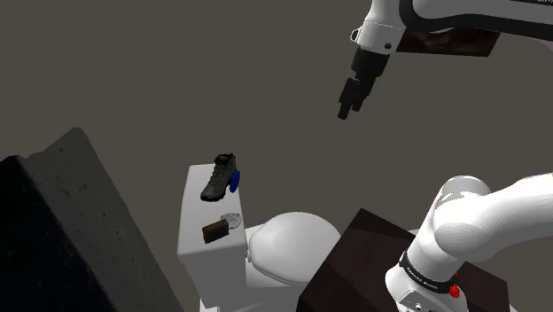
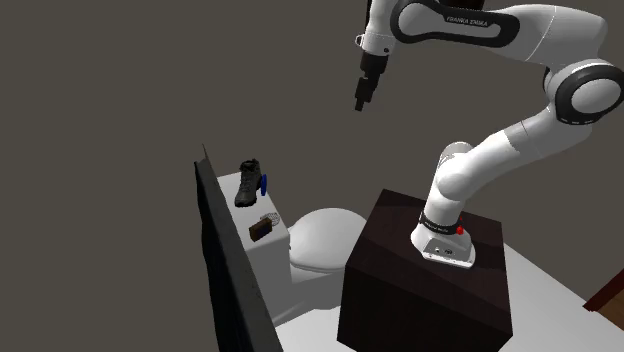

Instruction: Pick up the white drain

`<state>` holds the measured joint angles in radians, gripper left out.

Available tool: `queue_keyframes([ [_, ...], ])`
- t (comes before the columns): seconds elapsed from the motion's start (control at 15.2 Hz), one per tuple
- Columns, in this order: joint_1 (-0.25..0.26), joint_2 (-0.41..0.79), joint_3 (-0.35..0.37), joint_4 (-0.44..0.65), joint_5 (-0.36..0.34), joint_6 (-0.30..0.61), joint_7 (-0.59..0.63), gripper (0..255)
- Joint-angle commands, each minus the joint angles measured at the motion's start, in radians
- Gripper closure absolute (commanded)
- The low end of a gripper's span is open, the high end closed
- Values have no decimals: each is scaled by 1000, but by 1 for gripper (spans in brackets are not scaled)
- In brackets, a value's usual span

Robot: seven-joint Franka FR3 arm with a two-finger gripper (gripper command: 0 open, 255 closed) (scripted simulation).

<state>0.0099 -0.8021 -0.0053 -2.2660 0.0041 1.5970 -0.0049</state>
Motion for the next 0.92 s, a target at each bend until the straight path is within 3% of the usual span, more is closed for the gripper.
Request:
queue_keyframes([
  [0.0,0,0,0,0,0,0,0,0],
  [0.86,-20,285,194,-109,66,354,326,0],
])
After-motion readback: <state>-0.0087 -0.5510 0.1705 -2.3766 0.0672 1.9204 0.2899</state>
